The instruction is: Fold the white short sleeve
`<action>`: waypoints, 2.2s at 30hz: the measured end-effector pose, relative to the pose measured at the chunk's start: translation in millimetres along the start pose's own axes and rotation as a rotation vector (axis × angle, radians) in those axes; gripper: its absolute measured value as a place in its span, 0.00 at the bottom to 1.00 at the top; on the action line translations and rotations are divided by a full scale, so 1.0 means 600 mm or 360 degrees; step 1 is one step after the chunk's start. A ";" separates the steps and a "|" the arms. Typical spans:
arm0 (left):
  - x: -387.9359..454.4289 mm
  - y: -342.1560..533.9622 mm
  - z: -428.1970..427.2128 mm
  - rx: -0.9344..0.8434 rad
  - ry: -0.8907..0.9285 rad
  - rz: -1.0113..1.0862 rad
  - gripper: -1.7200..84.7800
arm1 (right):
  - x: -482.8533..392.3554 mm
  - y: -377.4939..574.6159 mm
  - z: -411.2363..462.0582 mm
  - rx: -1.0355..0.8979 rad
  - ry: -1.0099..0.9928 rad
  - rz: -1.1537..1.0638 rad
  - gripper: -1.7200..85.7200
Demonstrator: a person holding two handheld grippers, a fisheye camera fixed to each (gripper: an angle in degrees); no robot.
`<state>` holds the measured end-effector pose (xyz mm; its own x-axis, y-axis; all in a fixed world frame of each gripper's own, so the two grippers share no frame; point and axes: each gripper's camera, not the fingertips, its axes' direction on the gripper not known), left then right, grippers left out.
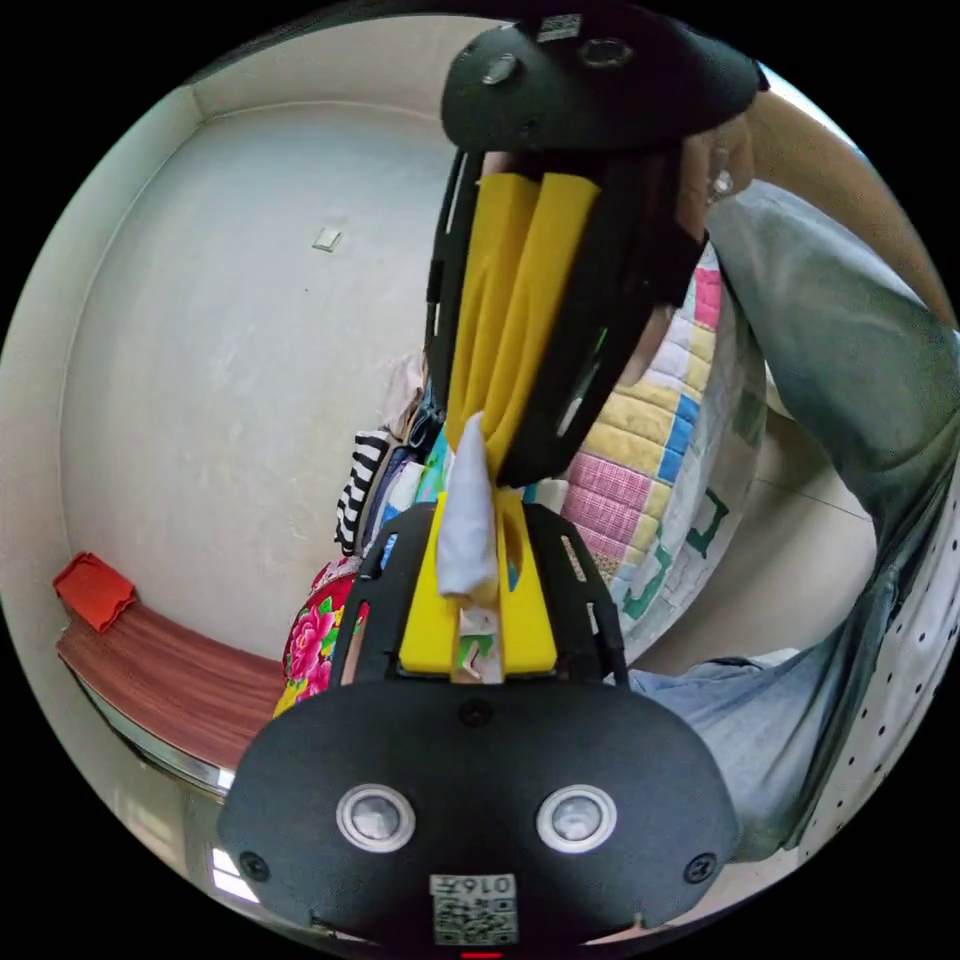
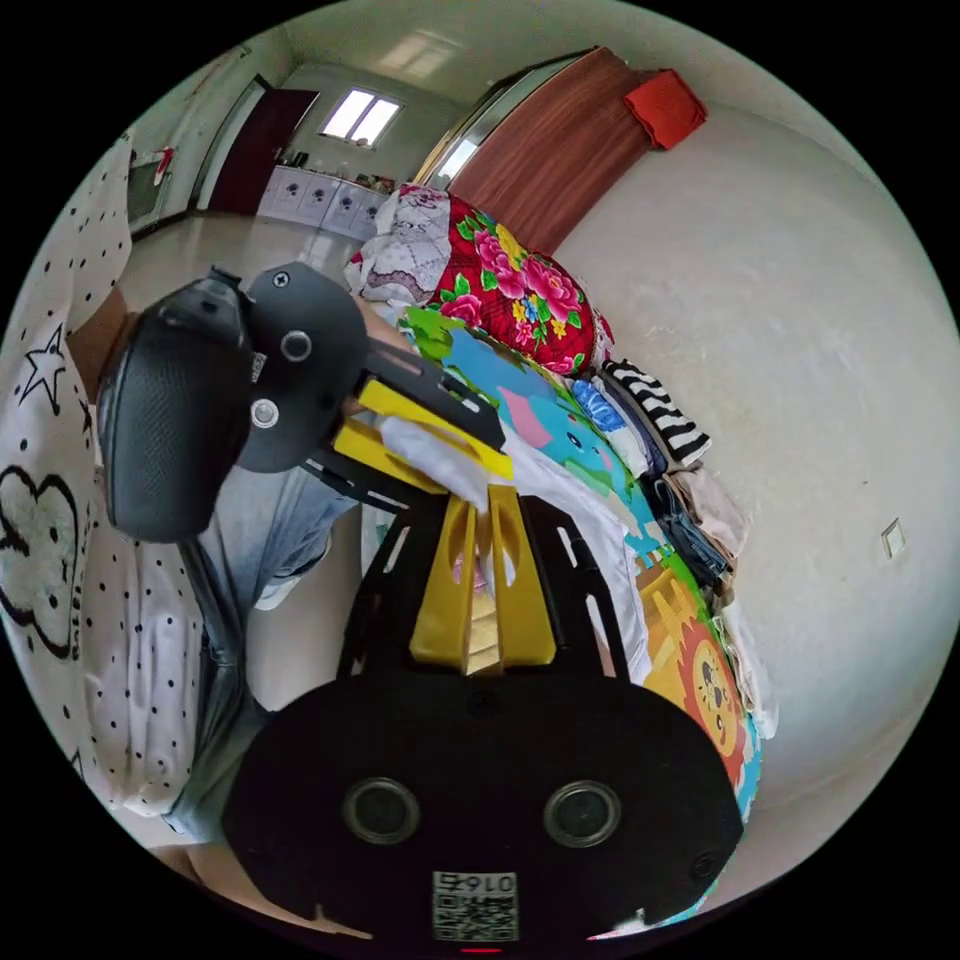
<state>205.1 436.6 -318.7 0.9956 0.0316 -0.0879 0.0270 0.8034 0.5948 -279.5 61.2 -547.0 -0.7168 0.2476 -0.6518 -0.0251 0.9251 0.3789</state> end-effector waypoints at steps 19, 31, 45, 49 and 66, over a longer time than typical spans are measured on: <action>-0.153 0.055 0.047 0.0182 0.0658 -0.0757 0.10 | 0.111 0.171 0.119 -0.0217 0.0331 -0.0039 0.07; -0.089 0.023 0.026 -0.0080 0.0469 -0.0398 0.16 | 0.230 0.115 0.206 -0.0419 0.0024 0.0434 0.03; -0.089 -0.097 0.178 -0.0392 0.0322 -0.0513 0.08 | 0.234 0.160 0.323 -0.0480 0.0040 0.0417 0.04; -0.119 -0.084 0.215 -0.0384 0.0455 -0.0585 0.02 | 0.216 0.200 0.345 -0.0476 0.0029 0.0287 0.05; -0.295 -0.090 0.355 -0.0039 0.1186 -0.0501 0.01 | 0.091 0.356 0.482 -0.0470 0.0261 -0.0462 0.04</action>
<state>46.2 261.3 -165.2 0.6202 0.1825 -0.7629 0.2856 0.8533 0.4363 -122.2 355.6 -691.5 -0.7510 -0.0812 -0.6553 -0.4226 0.8217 0.3825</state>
